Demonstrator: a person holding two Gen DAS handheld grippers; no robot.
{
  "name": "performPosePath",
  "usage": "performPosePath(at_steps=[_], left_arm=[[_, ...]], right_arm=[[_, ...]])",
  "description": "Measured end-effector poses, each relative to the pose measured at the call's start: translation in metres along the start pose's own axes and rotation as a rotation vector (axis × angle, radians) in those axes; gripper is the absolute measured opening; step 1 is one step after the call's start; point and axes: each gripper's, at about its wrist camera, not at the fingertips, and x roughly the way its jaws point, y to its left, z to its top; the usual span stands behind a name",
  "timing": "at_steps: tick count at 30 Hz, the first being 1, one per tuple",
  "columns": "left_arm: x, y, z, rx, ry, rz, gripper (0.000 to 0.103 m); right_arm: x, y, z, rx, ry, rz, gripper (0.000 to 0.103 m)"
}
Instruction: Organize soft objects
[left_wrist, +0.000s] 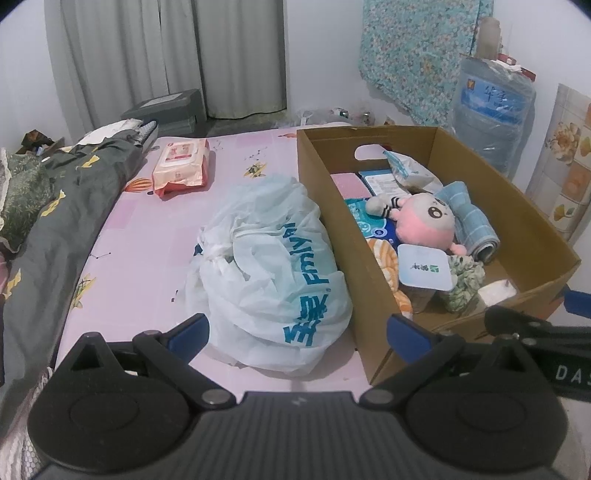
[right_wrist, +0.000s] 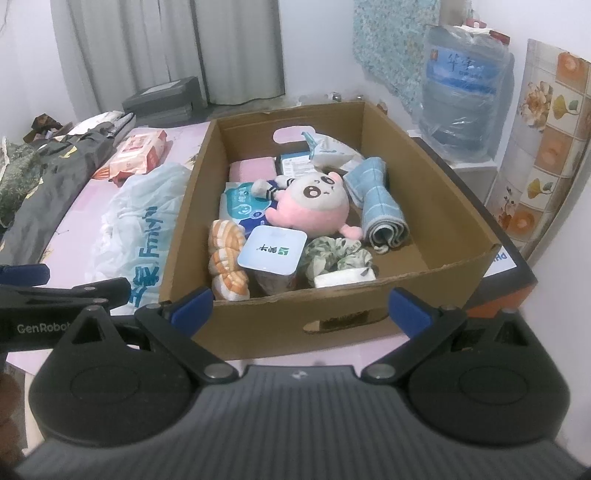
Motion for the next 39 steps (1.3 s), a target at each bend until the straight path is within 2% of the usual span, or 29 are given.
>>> performPosePath(at_steps=[39], left_arm=[[0.012, 0.003, -0.001, -0.020, 0.039, -0.012, 0.101]], right_arm=[[0.012, 0.001, 0.001, 0.018, 0.049, 0.013, 0.102]])
